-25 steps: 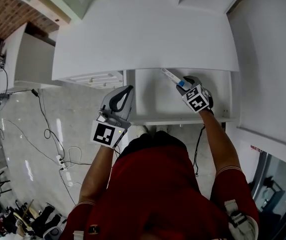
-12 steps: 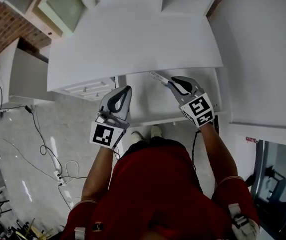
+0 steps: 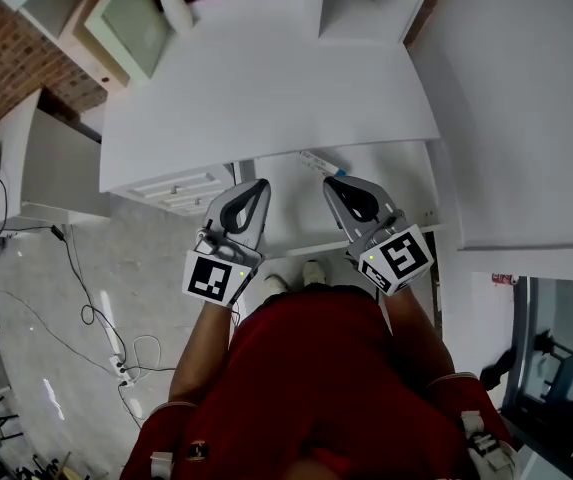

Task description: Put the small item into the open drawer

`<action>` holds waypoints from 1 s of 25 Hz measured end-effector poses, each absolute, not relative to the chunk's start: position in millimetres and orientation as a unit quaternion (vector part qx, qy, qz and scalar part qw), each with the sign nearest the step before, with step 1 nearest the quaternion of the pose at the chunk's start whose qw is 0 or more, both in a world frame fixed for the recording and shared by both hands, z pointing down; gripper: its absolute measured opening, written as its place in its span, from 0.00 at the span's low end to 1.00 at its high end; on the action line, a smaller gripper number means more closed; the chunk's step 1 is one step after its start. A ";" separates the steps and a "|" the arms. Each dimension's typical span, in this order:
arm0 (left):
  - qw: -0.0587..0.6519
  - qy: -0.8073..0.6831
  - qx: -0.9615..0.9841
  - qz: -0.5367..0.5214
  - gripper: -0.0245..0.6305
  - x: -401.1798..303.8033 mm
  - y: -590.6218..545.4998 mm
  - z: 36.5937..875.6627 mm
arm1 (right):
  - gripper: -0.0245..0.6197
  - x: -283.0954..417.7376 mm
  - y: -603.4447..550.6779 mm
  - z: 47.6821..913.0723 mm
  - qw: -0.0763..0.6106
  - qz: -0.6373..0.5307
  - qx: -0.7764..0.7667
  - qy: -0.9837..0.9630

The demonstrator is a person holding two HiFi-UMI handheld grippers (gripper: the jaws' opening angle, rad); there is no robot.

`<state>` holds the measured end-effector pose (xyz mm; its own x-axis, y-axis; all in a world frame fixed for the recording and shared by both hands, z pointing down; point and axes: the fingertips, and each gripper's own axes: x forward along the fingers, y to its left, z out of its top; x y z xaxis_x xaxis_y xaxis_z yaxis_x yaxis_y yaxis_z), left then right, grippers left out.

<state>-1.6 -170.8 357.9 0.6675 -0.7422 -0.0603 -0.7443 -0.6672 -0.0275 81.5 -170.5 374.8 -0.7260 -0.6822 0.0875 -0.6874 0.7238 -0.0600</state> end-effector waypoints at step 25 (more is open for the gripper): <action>0.025 0.387 -0.921 0.027 0.04 0.3 -153.9 343.9 | 0.05 64.7 -150.4 347.6 -0.023 0.021 0.359 -0.933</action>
<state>0.3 -153.9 343.9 0.6985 -0.7123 -0.0692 -0.7150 -0.6987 -0.0243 64.7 -150.4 347.6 -0.7408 -0.6711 -0.0285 -0.6691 0.7410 -0.0562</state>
